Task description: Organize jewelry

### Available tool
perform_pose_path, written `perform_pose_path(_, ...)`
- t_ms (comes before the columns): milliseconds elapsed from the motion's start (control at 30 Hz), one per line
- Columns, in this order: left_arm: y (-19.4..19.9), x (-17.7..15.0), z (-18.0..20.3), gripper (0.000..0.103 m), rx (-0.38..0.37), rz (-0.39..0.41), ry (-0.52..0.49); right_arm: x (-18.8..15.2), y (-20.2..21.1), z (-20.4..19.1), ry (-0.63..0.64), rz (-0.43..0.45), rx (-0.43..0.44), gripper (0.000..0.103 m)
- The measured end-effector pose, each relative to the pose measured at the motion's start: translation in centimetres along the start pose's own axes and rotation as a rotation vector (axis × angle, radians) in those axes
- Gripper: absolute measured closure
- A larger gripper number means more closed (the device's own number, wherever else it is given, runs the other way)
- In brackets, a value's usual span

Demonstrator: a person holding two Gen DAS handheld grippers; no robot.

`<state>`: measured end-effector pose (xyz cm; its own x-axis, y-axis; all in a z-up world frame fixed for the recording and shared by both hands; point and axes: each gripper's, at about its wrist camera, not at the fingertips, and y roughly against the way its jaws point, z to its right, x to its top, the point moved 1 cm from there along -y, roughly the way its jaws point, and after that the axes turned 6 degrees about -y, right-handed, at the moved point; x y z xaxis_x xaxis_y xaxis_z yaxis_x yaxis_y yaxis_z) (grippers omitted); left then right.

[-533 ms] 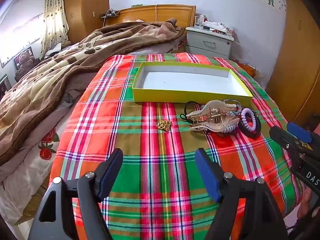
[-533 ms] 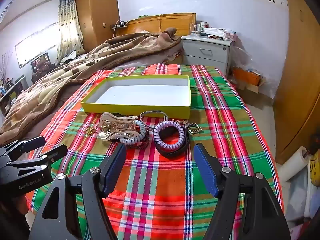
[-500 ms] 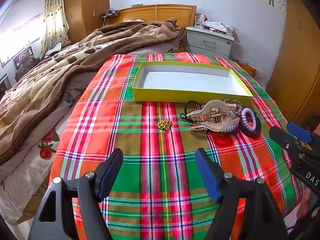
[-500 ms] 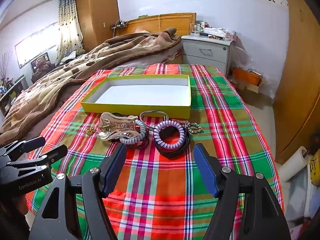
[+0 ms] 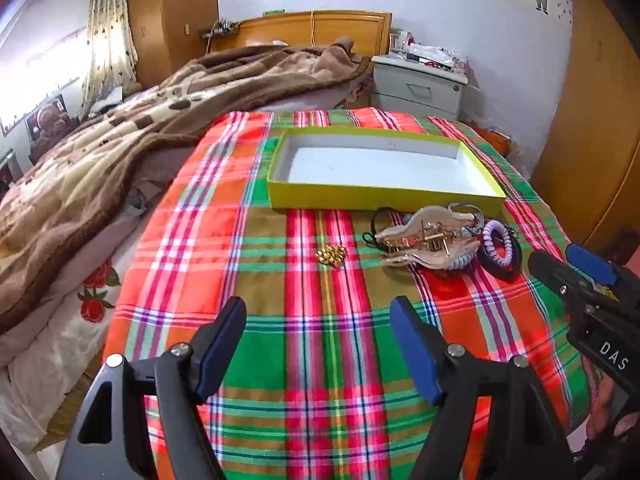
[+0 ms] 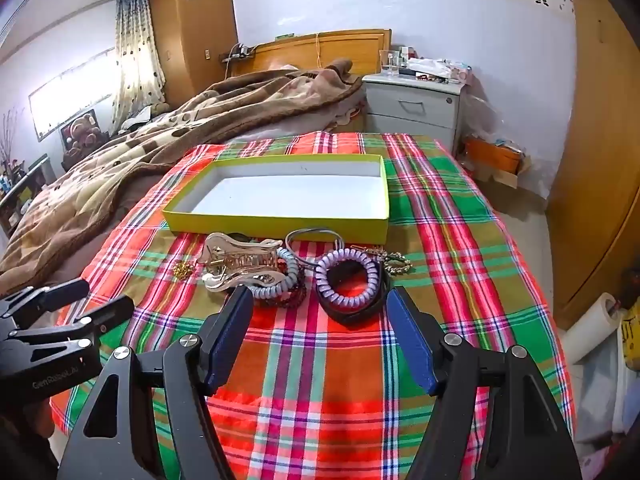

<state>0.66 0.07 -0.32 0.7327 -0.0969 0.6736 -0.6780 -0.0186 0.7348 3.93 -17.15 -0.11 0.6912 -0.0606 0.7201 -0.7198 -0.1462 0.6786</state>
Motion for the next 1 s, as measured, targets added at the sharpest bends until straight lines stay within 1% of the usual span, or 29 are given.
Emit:
perform_pose_path(133,-0.3,0.3,-0.7,0.027,-0.012,-0.003,0.02,-0.1,0.1,0.2,-0.003,0.0,0.003,0.033)
perform_pose_path(333,-0.3,0.4,-0.8,0.027,0.016,0.003,0.013,0.0,-0.1,0.3,-0.005,0.0,0.005,0.033)
perform_pose_path(1000,-0.4,0.4,-0.8,0.027,0.005,-0.006,0.018,0.2,0.1,0.4,-0.004,0.0,-0.004,0.033)
